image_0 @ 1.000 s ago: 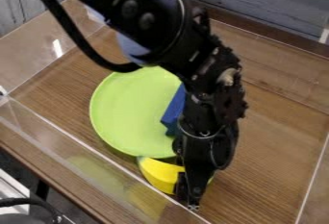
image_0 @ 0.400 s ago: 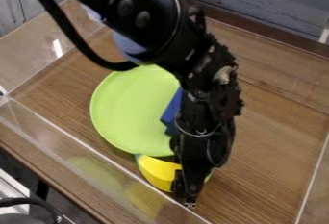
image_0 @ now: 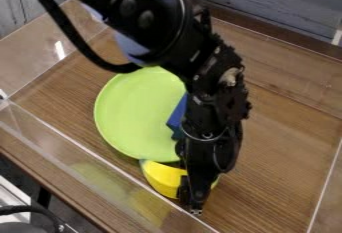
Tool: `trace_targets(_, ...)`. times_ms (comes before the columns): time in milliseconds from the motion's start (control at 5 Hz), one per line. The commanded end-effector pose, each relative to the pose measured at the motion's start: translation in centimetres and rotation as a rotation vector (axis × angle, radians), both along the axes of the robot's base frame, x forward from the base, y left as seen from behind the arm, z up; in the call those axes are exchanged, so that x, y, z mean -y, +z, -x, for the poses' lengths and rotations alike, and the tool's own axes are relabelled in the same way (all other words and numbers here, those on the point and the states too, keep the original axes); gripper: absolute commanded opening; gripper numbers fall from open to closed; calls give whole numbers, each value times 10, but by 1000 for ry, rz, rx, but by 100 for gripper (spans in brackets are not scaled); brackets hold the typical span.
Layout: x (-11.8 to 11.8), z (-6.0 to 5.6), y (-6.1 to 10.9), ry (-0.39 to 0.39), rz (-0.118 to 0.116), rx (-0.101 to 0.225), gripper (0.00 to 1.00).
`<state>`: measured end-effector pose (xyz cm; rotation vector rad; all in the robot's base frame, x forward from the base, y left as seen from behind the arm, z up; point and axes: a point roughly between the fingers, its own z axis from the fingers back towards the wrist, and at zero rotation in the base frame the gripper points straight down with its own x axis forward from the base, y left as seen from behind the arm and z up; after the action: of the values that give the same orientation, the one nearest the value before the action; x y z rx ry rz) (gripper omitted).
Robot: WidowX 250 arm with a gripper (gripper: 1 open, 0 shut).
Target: Put the banana in the green plate
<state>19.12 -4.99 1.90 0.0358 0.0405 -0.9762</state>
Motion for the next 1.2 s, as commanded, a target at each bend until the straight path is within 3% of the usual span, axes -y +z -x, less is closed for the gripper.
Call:
trace_targets(0, -4, -6, 5, 1, 4, 33, 0)
trace_targets(1000, -7, -7, 5, -7, 7, 54, 0)
